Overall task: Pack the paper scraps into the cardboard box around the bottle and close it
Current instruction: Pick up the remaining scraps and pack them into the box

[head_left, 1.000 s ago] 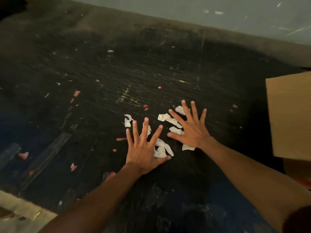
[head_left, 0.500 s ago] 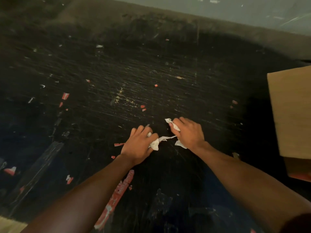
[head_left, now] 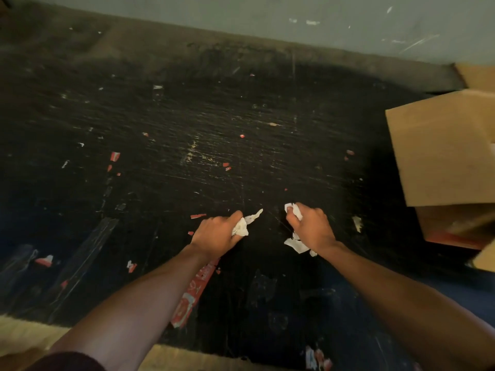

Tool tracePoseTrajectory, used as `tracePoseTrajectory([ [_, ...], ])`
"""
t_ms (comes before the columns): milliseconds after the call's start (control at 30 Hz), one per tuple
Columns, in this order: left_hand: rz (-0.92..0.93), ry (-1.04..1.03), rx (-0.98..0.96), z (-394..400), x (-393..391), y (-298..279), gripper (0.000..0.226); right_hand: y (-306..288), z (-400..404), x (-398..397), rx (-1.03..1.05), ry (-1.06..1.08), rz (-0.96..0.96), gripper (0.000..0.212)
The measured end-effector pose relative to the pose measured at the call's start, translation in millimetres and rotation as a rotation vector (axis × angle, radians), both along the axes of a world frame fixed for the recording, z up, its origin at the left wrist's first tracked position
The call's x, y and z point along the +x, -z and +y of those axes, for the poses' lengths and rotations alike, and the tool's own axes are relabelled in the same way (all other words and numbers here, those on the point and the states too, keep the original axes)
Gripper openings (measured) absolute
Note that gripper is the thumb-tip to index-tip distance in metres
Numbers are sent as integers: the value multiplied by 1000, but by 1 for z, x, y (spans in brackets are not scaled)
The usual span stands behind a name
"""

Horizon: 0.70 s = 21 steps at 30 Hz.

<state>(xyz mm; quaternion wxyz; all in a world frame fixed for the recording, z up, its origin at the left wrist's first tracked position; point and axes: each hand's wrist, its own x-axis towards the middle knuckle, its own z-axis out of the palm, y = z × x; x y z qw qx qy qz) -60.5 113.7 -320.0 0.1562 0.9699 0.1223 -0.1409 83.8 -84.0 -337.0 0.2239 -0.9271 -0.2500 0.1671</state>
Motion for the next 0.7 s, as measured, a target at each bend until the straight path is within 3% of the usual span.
tracePoseTrajectory([
  [267, 49, -33, -15, 8, -13, 27, 35, 11, -31, -2, -50, 152, 170, 25],
  [500, -26, -71, -130, 0, -12, 27, 30, 0, -60, -12, -22, 312, 157, 30],
  [700, -92, -78, -187, -19, -30, 13, 22, -23, -79, -32, -2, 320, 113, 28],
])
